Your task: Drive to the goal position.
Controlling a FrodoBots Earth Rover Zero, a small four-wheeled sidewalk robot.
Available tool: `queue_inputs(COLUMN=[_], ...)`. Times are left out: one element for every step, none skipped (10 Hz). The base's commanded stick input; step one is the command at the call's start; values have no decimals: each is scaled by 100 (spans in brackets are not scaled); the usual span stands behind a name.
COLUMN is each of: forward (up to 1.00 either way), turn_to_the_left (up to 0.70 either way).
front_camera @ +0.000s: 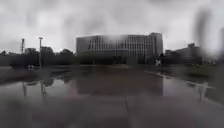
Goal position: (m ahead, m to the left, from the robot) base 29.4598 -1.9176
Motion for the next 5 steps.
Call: queue_inputs(forward=[70, 70, 70, 70, 70], turn_to_the_left=[0, 0, 0, 0, 0])
